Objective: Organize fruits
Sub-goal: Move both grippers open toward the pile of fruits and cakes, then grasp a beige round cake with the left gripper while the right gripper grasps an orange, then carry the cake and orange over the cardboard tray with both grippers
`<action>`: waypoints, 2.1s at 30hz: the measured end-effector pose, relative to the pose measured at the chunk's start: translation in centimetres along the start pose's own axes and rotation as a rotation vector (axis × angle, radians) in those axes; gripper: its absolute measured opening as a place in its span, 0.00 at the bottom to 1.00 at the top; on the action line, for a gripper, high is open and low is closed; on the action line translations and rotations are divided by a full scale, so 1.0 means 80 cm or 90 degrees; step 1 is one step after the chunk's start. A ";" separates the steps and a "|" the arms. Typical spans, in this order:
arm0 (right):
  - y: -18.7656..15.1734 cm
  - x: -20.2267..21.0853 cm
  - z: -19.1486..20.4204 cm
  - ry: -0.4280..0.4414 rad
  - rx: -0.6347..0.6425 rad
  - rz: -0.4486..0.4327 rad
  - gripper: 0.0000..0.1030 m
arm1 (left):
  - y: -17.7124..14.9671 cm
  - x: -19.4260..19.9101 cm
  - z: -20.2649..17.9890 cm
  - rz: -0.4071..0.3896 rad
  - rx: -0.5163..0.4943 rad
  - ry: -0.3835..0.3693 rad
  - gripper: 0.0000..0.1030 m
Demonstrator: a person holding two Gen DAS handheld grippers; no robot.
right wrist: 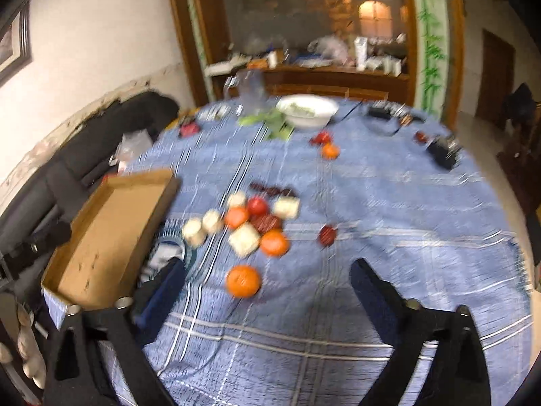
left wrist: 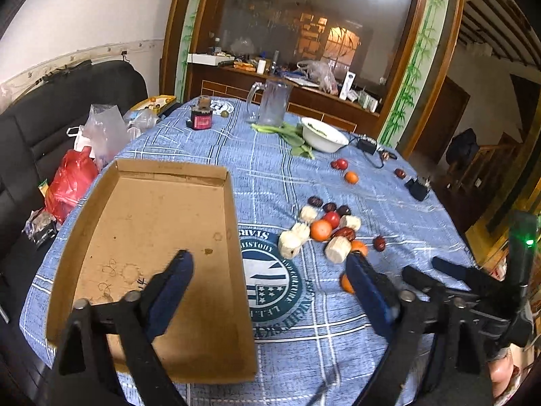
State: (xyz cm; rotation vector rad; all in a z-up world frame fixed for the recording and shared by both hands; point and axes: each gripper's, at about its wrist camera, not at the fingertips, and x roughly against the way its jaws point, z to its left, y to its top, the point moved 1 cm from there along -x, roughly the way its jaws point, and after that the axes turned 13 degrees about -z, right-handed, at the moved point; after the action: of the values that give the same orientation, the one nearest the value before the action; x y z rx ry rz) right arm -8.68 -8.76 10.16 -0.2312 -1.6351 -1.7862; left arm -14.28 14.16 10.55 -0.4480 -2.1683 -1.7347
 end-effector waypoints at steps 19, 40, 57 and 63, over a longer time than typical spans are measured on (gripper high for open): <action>-0.043 -0.101 0.017 0.060 0.034 0.104 0.69 | -0.040 -0.184 -0.045 0.206 -0.086 -0.002 0.66; -0.045 -0.081 0.015 0.070 0.004 0.090 0.37 | -0.027 -0.152 -0.031 0.166 -0.050 0.007 0.27; -0.003 -0.039 0.177 0.233 0.069 0.074 0.37 | -0.014 -0.018 0.140 0.077 0.027 0.148 0.27; -0.027 -0.079 0.243 0.267 0.105 0.120 0.37 | -0.028 -0.007 0.181 0.093 0.045 0.173 0.27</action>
State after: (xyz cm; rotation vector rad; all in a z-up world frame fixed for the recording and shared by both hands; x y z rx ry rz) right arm -11.35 11.60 8.57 0.0615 -1.3971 -1.4345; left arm -15.57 27.80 5.36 -0.3231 -1.9466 -1.5379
